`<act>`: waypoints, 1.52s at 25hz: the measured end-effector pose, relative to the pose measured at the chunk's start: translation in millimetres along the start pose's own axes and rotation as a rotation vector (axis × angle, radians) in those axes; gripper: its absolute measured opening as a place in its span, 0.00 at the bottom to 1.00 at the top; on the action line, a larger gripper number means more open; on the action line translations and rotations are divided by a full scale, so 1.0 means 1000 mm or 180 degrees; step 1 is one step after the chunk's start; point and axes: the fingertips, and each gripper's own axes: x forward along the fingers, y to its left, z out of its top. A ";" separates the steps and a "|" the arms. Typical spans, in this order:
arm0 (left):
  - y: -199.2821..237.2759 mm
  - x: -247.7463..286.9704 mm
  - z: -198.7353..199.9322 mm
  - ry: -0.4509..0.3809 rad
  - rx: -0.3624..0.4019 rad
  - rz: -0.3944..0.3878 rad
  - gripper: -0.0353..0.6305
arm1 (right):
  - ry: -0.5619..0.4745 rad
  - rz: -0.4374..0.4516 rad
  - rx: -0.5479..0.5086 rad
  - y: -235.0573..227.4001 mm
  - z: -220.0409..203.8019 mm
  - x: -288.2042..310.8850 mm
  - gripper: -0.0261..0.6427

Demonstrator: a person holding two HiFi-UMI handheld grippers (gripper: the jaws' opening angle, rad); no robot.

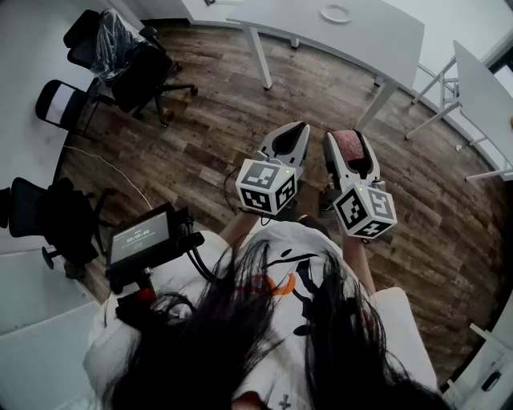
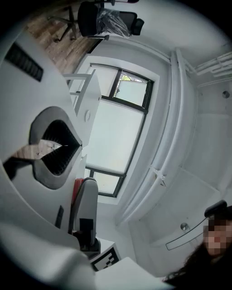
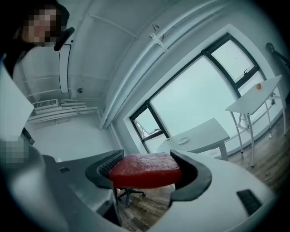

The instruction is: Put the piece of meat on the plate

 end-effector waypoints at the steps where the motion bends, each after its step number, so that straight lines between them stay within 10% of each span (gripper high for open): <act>1: 0.000 0.000 0.000 0.0004 -0.0007 0.0000 0.06 | 0.0004 -0.0004 0.0003 0.000 0.000 0.000 0.54; 38: -0.012 0.030 -0.011 0.0205 0.0061 -0.0022 0.06 | -0.0045 -0.0116 0.0309 -0.038 0.009 0.004 0.54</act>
